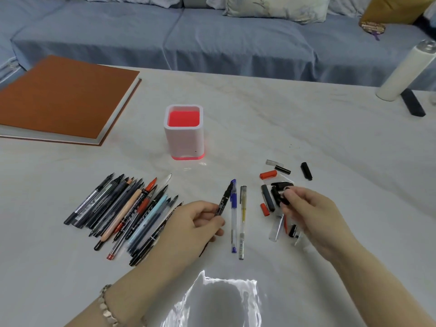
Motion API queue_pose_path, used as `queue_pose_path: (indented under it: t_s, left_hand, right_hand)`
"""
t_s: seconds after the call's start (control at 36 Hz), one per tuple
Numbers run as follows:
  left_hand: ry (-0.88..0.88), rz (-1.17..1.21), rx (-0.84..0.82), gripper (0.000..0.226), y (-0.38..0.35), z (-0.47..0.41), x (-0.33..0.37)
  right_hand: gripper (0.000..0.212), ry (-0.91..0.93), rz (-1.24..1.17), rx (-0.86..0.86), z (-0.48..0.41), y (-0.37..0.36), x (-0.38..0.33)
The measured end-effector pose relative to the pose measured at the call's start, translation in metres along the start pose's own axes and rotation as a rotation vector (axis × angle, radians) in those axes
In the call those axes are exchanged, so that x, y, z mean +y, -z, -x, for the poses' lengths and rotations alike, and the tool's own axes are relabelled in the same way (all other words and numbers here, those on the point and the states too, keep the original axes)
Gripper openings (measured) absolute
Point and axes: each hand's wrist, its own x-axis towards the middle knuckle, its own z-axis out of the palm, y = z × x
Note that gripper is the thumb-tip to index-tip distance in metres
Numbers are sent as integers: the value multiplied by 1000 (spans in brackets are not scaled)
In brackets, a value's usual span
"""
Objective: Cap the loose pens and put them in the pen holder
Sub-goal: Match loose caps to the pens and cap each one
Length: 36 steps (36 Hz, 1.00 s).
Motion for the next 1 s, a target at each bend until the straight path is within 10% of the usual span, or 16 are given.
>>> queue_pose_path:
  t_s: [0.17,1.0]
  left_hand:
    - [3,50,-21,26,-3,4,6]
    - [-58,-7,-130,40,1,23,20]
  right_hand:
    - [31,-341,-717,-154,13,-14,-8]
    - [17,263,-48,-14,40,-39,-8]
